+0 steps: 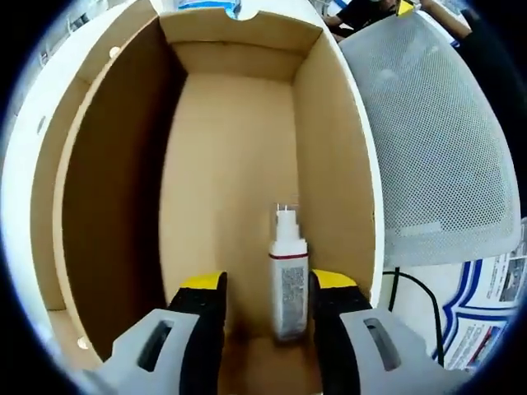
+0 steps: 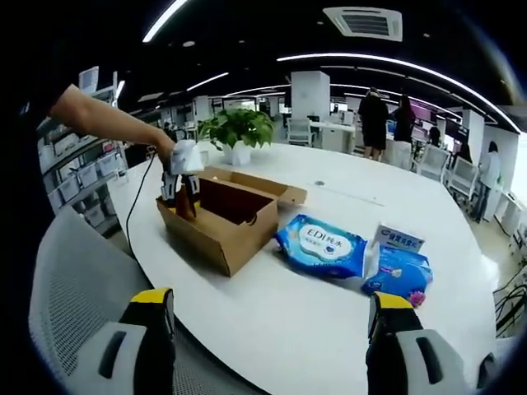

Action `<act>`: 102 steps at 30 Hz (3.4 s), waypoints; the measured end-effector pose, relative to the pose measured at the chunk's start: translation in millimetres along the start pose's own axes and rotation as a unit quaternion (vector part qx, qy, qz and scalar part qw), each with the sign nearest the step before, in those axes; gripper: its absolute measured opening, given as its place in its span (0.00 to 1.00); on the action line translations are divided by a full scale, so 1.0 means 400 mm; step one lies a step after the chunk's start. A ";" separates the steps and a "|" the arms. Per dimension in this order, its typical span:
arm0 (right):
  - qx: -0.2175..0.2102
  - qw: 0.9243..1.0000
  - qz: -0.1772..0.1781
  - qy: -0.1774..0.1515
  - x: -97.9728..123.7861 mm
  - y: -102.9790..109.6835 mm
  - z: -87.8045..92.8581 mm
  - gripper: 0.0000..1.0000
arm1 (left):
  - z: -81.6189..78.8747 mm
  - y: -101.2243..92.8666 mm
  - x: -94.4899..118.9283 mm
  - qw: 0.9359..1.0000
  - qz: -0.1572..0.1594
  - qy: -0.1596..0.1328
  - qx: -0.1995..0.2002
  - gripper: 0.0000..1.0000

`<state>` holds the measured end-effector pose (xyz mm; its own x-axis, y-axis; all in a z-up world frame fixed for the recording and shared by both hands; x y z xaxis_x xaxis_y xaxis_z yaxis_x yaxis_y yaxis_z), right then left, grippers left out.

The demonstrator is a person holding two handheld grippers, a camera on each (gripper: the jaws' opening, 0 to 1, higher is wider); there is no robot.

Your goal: Operate the shoe box by opening the lid, removing the specified soft item, and placing it in the target area until the item is outside and the box remains undamaged.

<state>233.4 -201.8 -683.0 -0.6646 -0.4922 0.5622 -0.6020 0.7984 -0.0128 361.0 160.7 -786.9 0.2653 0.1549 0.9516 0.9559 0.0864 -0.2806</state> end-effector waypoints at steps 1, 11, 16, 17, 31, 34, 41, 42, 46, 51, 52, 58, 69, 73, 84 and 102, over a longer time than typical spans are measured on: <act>0.000 1.000 0.000 0.000 0.000 0.000 0.000 0.98 | 0.003 0.000 -0.004 1.000 -0.001 0.002 -0.001 0.39; 0.002 1.000 0.001 0.003 -0.001 -0.003 0.001 0.98 | 0.026 -0.001 -0.018 1.000 -0.008 0.005 0.003 0.32; -0.003 1.000 0.001 -0.004 0.000 -0.003 -0.004 0.97 | 0.029 0.006 -0.019 1.000 -0.018 0.000 0.002 0.30; -0.003 1.000 0.002 -0.004 0.000 -0.003 -0.004 0.97 | 0.029 0.007 -0.020 1.000 -0.021 0.000 0.002 0.28; -0.003 1.000 0.000 -0.010 -0.003 0.005 -0.007 0.97 | 0.017 0.002 -0.015 0.998 -0.035 -0.023 0.048 0.19; -0.003 1.000 -0.001 -0.012 -0.003 0.005 -0.008 0.97 | 0.014 0.008 -0.010 0.997 -0.046 -0.020 0.061 0.19; -0.001 1.000 -0.001 -0.016 0.000 0.007 -0.011 0.96 | 0.014 -0.004 -0.010 0.997 -0.046 -0.013 0.065 0.18; 0.000 1.000 -0.001 -0.018 0.000 0.007 -0.011 0.96 | 0.014 -0.005 -0.009 0.997 -0.046 -0.012 0.066 0.18; -0.002 1.000 -0.001 -0.022 -0.001 0.006 -0.013 0.96 | 0.013 -0.005 0.001 0.996 -0.052 -0.015 0.065 0.18; -0.002 1.000 -0.005 -0.029 -0.004 0.010 -0.018 0.96 | 0.011 -0.006 0.019 0.996 -0.057 -0.020 0.070 0.18; -0.001 1.000 -0.006 -0.030 -0.005 0.012 -0.019 0.96 | 0.011 -0.007 0.023 0.996 -0.058 -0.021 0.070 0.18; 0.004 0.999 -0.014 -0.036 -0.012 0.019 -0.029 0.96 | 0.005 -0.013 0.046 0.995 -0.067 -0.030 0.071 0.18; 0.018 0.998 -0.027 -0.049 -0.022 0.028 -0.053 0.93 | -0.018 -0.024 0.091 0.993 -0.084 -0.050 0.061 0.18; 0.025 0.998 -0.034 -0.053 -0.027 0.033 -0.063 0.91 | -0.035 -0.035 0.111 0.993 -0.089 -0.060 0.050 0.18; 0.048 0.995 -0.048 -0.071 -0.038 0.047 -0.097 0.84 | -0.068 -0.070 0.146 0.993 -0.091 -0.075 0.020 0.18; 0.076 0.990 -0.087 -0.086 -0.063 0.098 -0.117 0.67 | -0.138 -0.150 0.188 0.991 -0.084 -0.101 -0.035 0.18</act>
<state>247.0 -141.9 -659.0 -0.6035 -0.6794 0.4174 -0.7643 0.6421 -0.0599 330.4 112.9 -691.5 0.0782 0.3387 0.9376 0.9927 0.0601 -0.1045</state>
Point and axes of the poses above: the point that each gripper's makers call its tool centre point, and the gripper's own axes: x roughly backward along the fingers, y roughly to its left, z roughly out of its underside, the point moved 5 cm from there along x, roughly backward along the fingers, and after that the axes turned 4 degrees about x, right-handed, at the moved point
